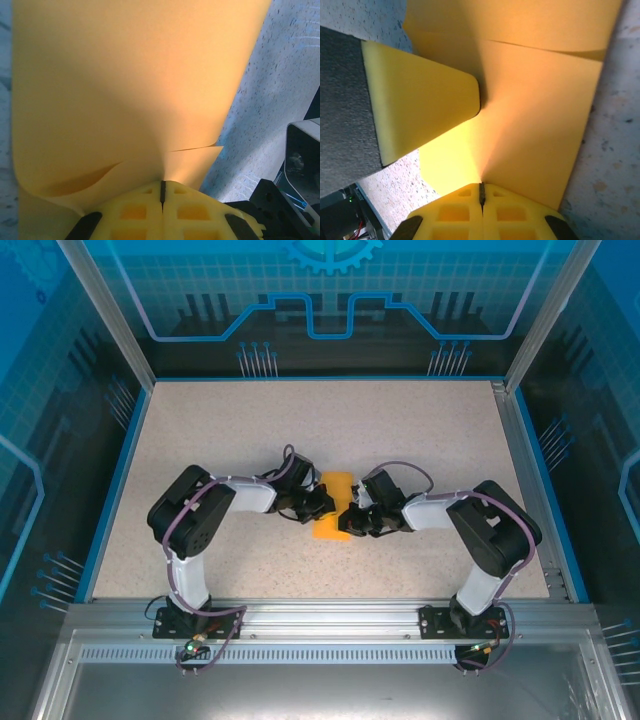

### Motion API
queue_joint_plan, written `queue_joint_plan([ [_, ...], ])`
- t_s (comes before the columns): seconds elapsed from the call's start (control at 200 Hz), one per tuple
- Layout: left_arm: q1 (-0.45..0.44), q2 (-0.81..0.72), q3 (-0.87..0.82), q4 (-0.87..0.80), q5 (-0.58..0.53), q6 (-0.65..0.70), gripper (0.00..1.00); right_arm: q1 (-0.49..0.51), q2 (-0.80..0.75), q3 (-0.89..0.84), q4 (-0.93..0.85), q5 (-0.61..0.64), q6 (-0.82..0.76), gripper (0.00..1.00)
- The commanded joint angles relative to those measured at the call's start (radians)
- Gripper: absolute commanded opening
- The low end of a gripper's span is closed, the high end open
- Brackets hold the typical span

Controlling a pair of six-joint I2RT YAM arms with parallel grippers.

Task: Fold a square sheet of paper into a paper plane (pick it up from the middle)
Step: Fold the triangle a second time at the center of the table.

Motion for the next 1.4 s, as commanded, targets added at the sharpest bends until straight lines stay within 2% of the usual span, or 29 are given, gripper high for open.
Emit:
queue_joint_plan([
  [0.0, 0.054, 0.021, 0.014, -0.070, -0.100, 0.040, 0.00, -0.016, 0.015, -0.050, -0.160, 0.069, -0.024, 0.01],
  [0.745, 0.127, 0.000, 0.054, -0.104, -0.109, 0.122, 0.00, -0.020, 0.009, -0.044, -0.148, 0.028, -0.027, 0.01],
  [0.94, 0.125, -0.104, 0.050, -0.104, -0.075, 0.135, 0.12, -0.020, 0.014, -0.044, -0.127, 0.013, -0.019, 0.02],
  [1.015, 0.122, -0.146, 0.033, -0.099, -0.064, 0.122, 0.13, -0.021, 0.018, -0.042, -0.126, 0.012, -0.018, 0.02],
  [1.205, 0.068, -0.211, -0.033, -0.061, -0.056, 0.071, 0.16, -0.020, 0.021, -0.039, -0.129, 0.014, -0.017, 0.02],
  [1.39, -0.008, -0.139, -0.047, -0.010, -0.048, 0.030, 0.13, -0.020, 0.021, -0.038, -0.136, 0.019, -0.021, 0.02],
])
